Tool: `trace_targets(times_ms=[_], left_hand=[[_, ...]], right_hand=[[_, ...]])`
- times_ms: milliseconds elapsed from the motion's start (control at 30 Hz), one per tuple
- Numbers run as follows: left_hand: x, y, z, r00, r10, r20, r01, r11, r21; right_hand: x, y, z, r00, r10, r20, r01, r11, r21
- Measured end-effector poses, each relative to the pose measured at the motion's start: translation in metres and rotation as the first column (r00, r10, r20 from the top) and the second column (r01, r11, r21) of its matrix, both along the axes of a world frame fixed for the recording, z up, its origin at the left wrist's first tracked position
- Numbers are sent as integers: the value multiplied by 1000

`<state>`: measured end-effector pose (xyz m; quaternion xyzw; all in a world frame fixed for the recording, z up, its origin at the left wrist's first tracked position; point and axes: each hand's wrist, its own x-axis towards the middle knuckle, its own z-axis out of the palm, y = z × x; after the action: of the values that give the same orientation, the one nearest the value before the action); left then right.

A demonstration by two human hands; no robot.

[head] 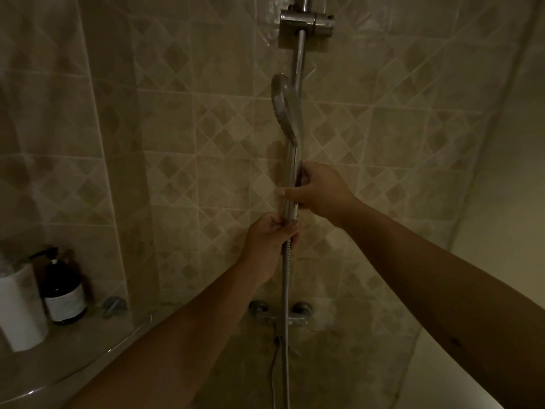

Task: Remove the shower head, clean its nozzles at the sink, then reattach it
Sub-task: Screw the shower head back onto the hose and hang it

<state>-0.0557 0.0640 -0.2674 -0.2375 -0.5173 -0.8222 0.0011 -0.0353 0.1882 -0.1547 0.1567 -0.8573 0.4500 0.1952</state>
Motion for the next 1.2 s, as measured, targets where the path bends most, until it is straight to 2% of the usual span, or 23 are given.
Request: trace_targets(times_ms=[67,133,200,267,333,467,767,867,1000,1100,1200], left_hand=[[2,1,-2,1000,11,-2,-11,1000,-10],[4,0,-2,1000,1,-6,-1,1000,-22],[6,-1,-2,999,-36,-14,36,999,-27],[6,-1,-1,997,-74,-3,74,997,-12],[5,-2,-2,999,-53,7,53,999,-8],[6,0,-3,999,31,-26,-32,999,-31],[6,9,1,981,192,-30,-193,980,-44],[6,11,1,979,206,-2,-205,978,-37],[7,18,-5,991,130,43,-129,991,-26],[6,22,-16,994,95,52,-90,992,-84],[2,28,-30,994,107,36,-96,971,-219]], right_hand=[[1,-4,0,992,-106,-70,111,991,76],[1,-3,0,995,-86,-55,90,994,64],[2,1,0,995,81,53,-79,996,-42],[3,6,0,948,277,159,-247,951,-184],[3,7,-2,934,324,152,-290,934,-208],[3,5,-2,961,254,105,-226,948,-223],[-1,-4,-3,998,-35,-47,27,986,-162],[-1,-3,-5,999,-27,-42,20,986,-166],[-2,-2,-14,999,-8,40,17,978,-209],[1,1,-23,991,86,97,-46,931,-362],[2,10,-38,990,96,103,-48,916,-399]])
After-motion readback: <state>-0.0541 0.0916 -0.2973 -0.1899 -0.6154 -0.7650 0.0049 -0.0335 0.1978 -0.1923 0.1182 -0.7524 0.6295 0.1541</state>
